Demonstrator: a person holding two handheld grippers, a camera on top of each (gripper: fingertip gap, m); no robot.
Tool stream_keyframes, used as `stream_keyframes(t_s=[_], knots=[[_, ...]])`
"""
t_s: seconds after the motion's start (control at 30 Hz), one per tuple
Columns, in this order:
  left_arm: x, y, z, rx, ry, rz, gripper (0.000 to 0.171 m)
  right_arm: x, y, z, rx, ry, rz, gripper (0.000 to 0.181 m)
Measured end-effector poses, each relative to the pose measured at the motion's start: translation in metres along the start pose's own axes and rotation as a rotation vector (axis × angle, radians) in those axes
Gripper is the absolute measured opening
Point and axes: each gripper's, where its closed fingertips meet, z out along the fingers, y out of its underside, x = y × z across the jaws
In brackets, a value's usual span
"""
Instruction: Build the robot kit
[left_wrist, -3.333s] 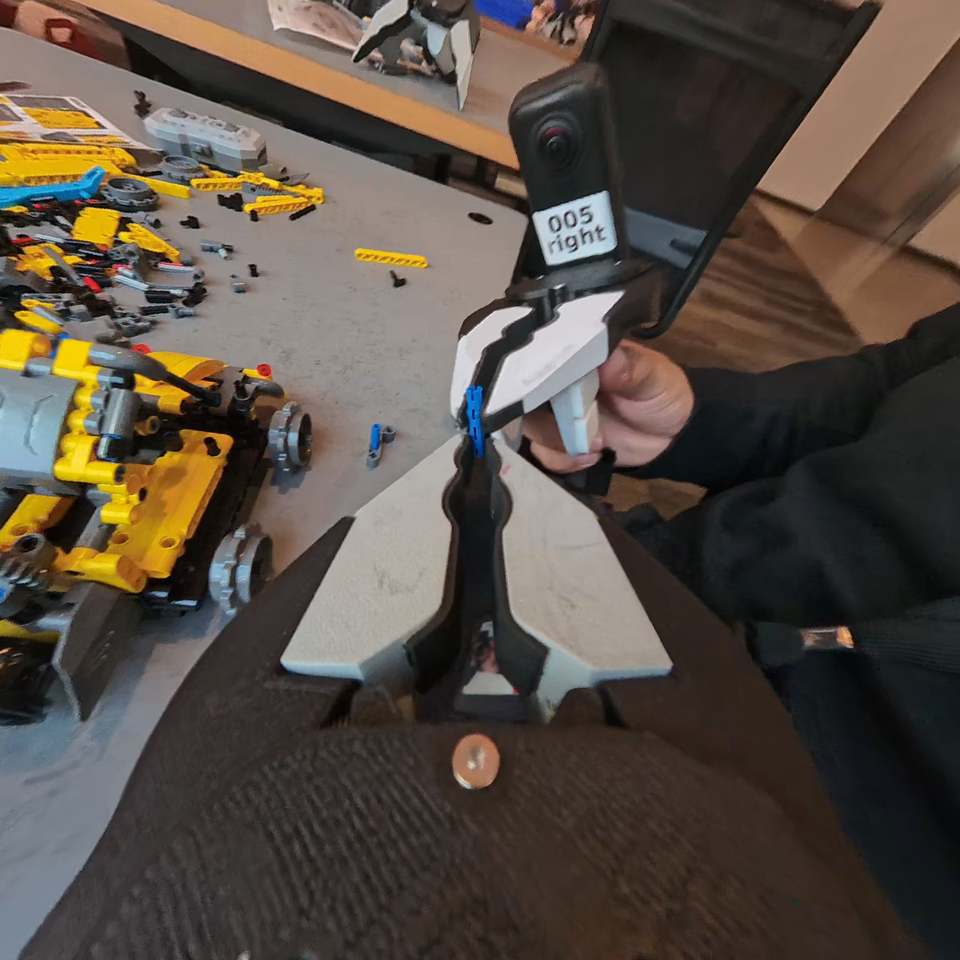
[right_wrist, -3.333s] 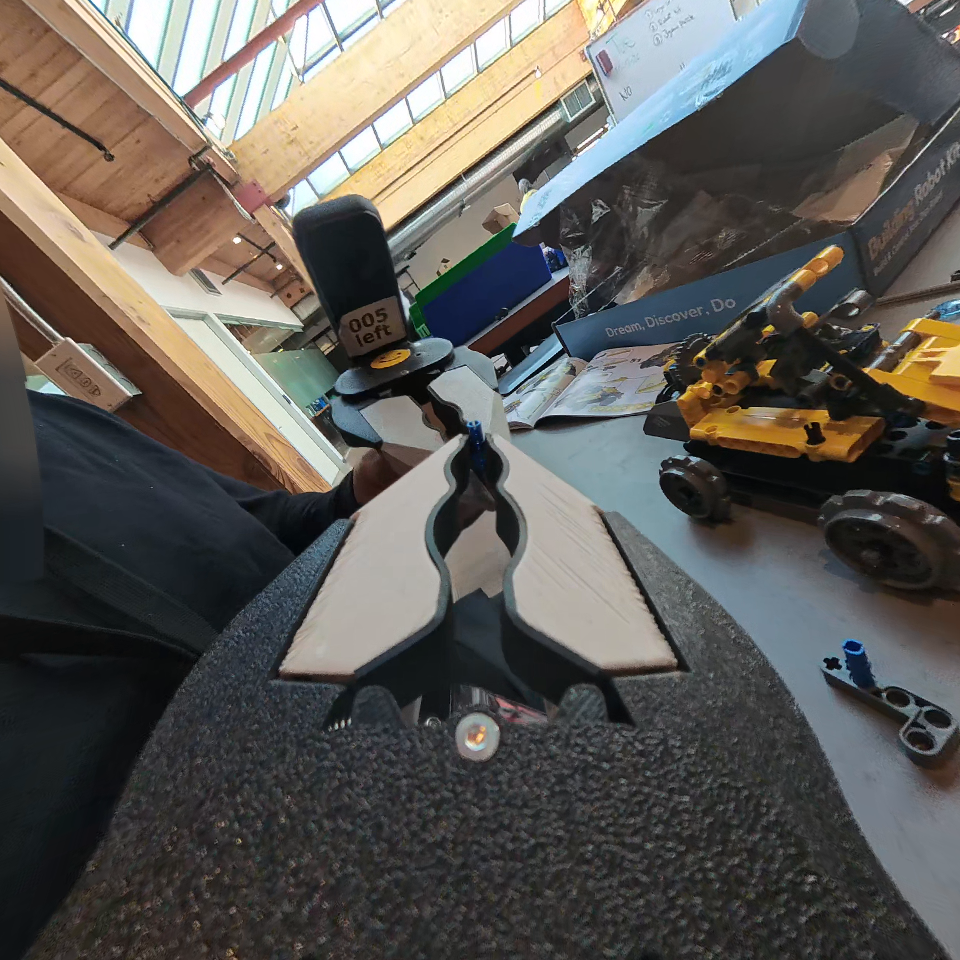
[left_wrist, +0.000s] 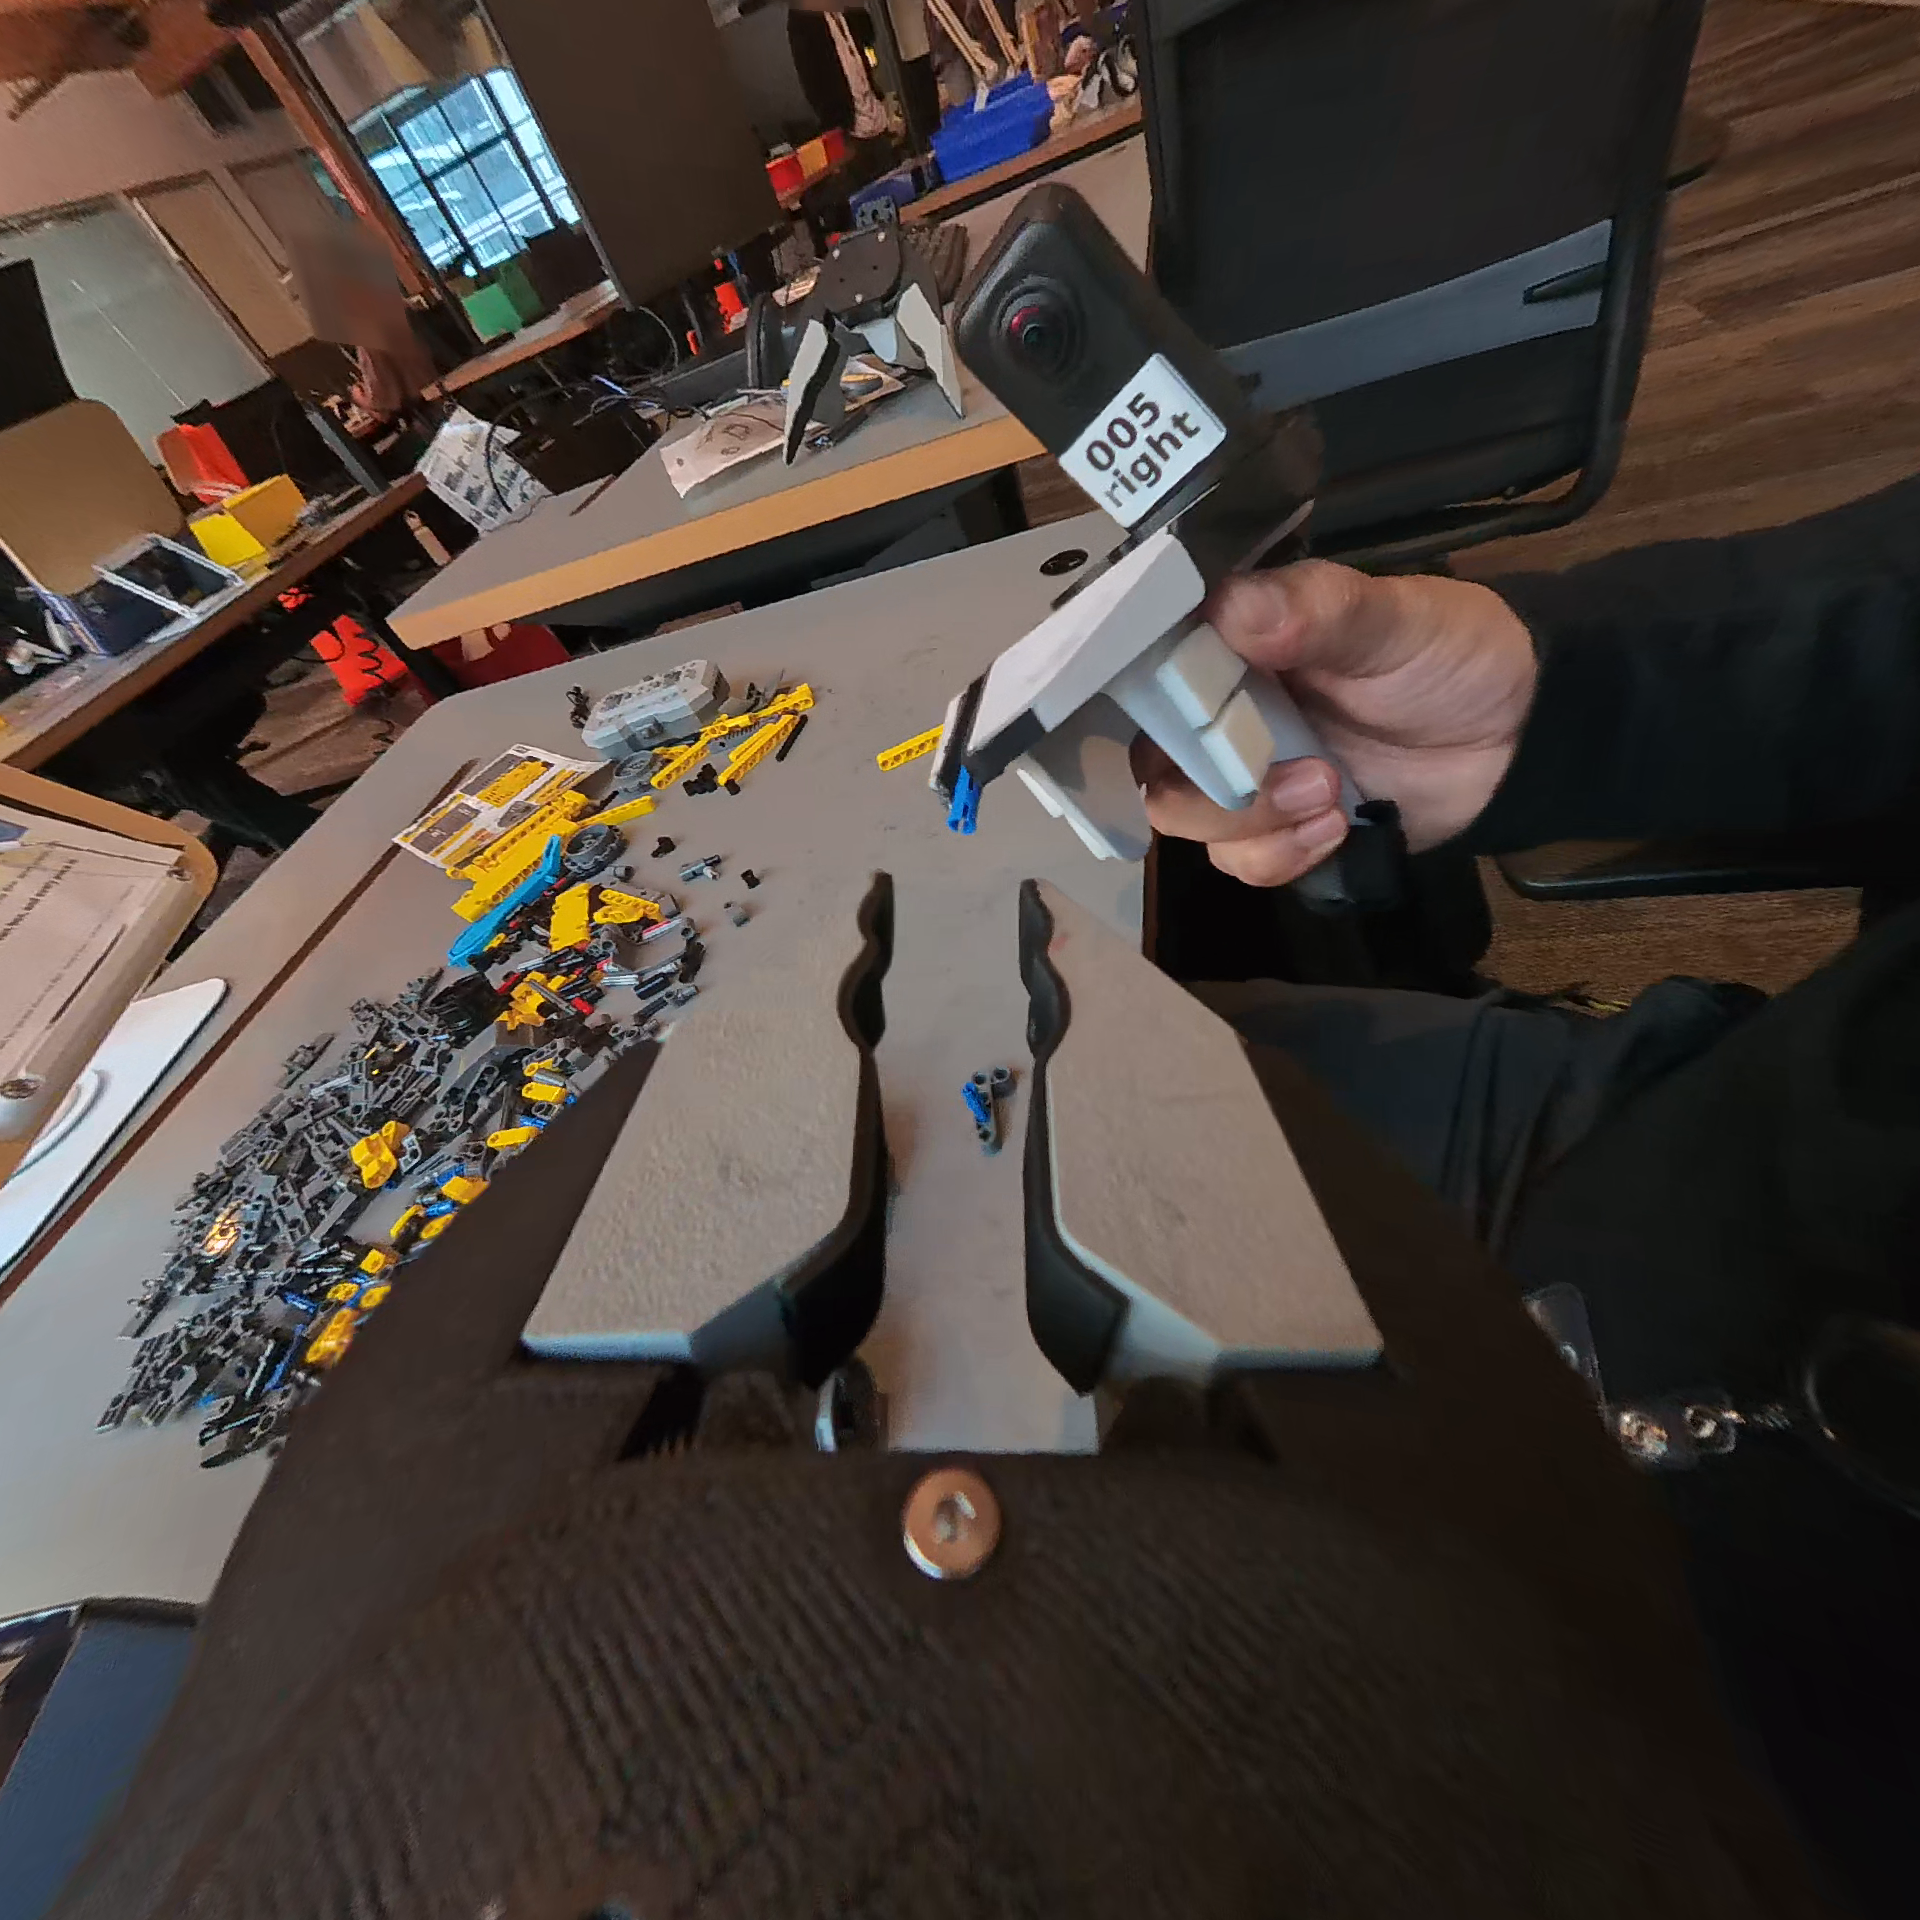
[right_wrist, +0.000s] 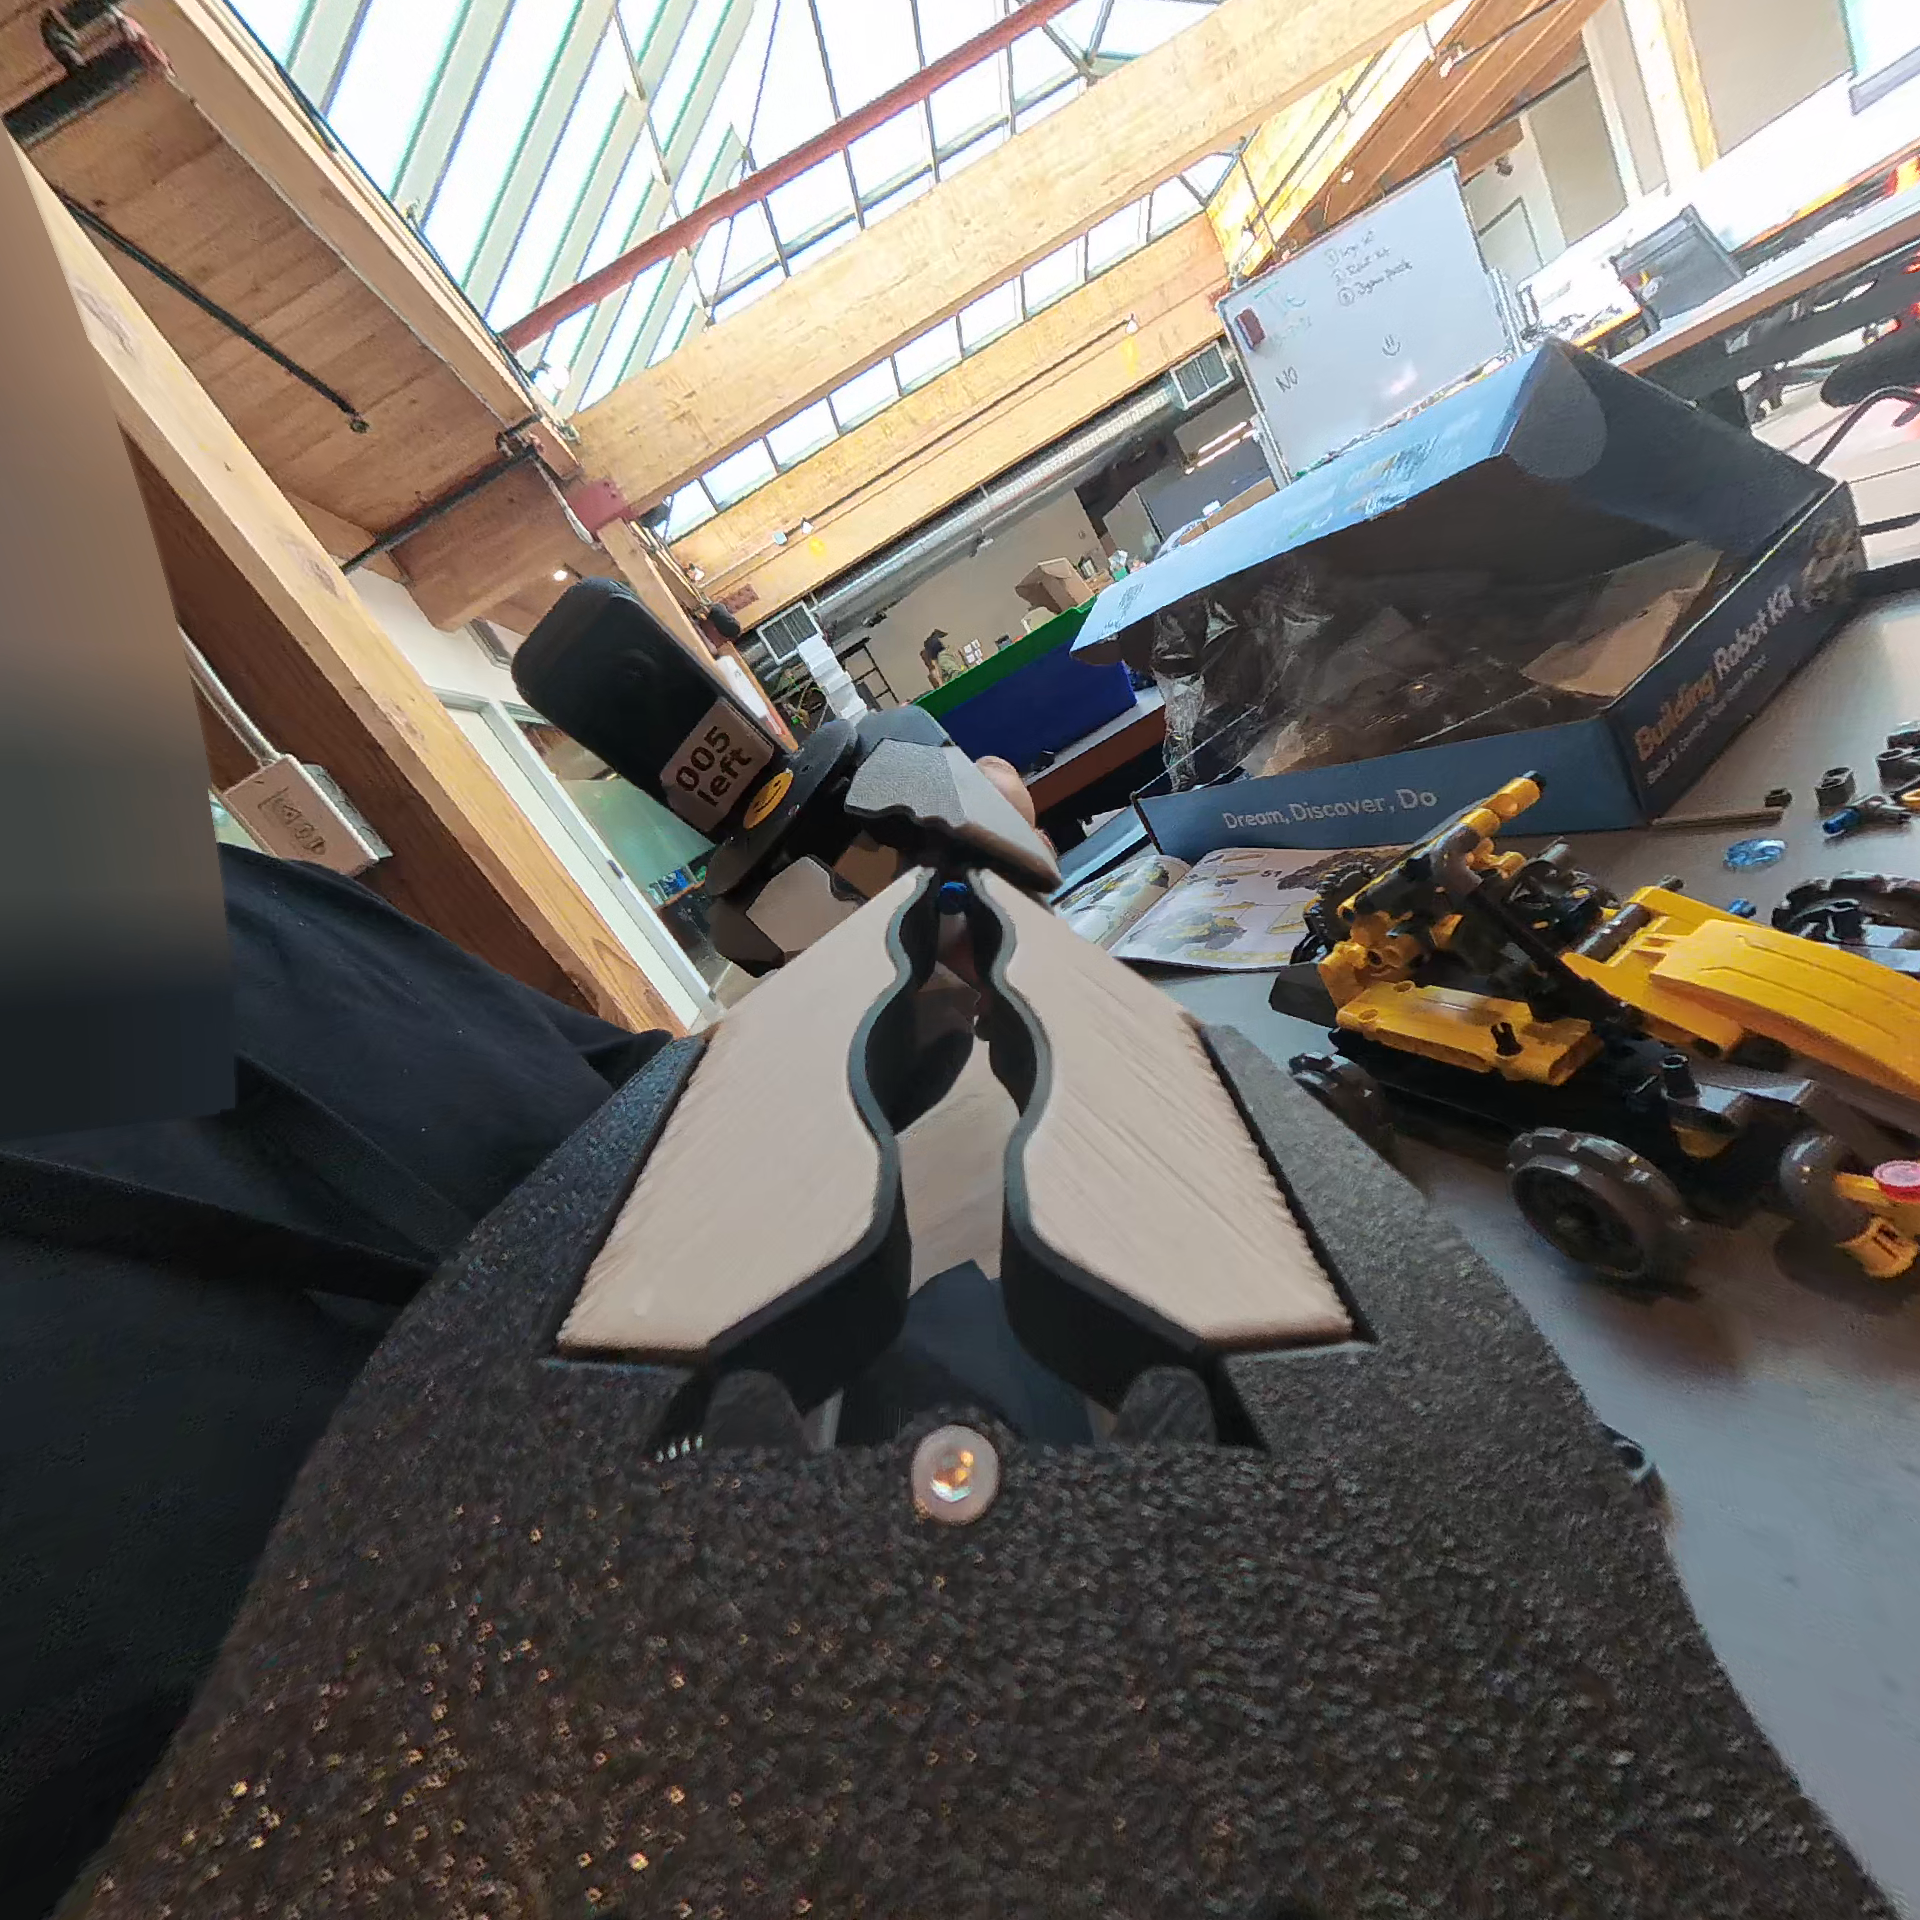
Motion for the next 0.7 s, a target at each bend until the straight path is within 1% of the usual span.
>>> stream_keyframes(t_s=[0.03,0.13,0.2,0.37,0.7], knots=[[0.0,-0.001,0.0,0.003,-0.003,0.006,0.02,0.0,0.001,0.0,-0.001,-0.001,0.003,0.004],[0.002,-0.004,-0.002,0.021,-0.016,0.036,0.009,0.0,0.004,0.002,-0.009,0.001,-0.001,0.004],[0.002,-0.006,-0.002,0.027,-0.026,0.049,0.007,0.001,0.007,0.003,-0.014,0.013,-0.001,0.004],[0.004,-0.003,-0.001,0.012,-0.04,0.088,0.003,0.004,0.012,0.003,-0.016,0.029,0.026,0.004],[0.006,0.002,0.002,-0.019,-0.075,0.167,0.002,0.004,0.015,0.0,-0.021,0.026,0.048,0.004]])
